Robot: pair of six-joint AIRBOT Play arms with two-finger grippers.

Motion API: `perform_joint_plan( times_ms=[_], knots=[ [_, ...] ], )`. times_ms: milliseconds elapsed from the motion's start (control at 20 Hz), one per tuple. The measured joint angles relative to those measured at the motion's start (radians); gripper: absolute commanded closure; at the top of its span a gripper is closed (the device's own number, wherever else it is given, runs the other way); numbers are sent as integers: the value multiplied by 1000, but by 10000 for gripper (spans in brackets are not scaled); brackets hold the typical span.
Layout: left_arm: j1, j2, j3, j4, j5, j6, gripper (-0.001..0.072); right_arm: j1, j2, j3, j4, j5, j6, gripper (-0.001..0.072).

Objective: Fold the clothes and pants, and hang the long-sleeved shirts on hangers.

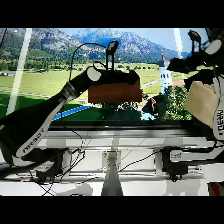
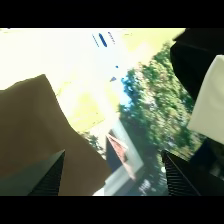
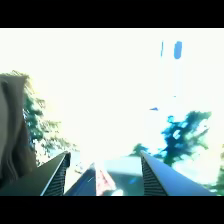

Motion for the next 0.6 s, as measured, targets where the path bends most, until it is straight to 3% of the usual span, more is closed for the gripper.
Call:
perform_joint_plan(
  times_ms=[50,250,300,500,550,600],
  knots=[
    [2,-3,0,9,0,-2,-4,-23,-3,-39,45,2,-14,212],
    [60,2,0,50,-85,-2,-3,-34,-42,-220,266,-18,-87,49],
    [82,6,0,56,-114,-2,-2,-17,-58,-258,327,-32,-103,46],
    [166,27,0,68,-202,-2,-2,120,-158,-344,594,-133,-127,47],
    [187,33,0,70,-219,-2,-1,164,-183,-353,669,-162,-130,87],
    [203,39,0,70,-235,-2,0,205,-202,-354,735,-197,-135,190]
  ],
)
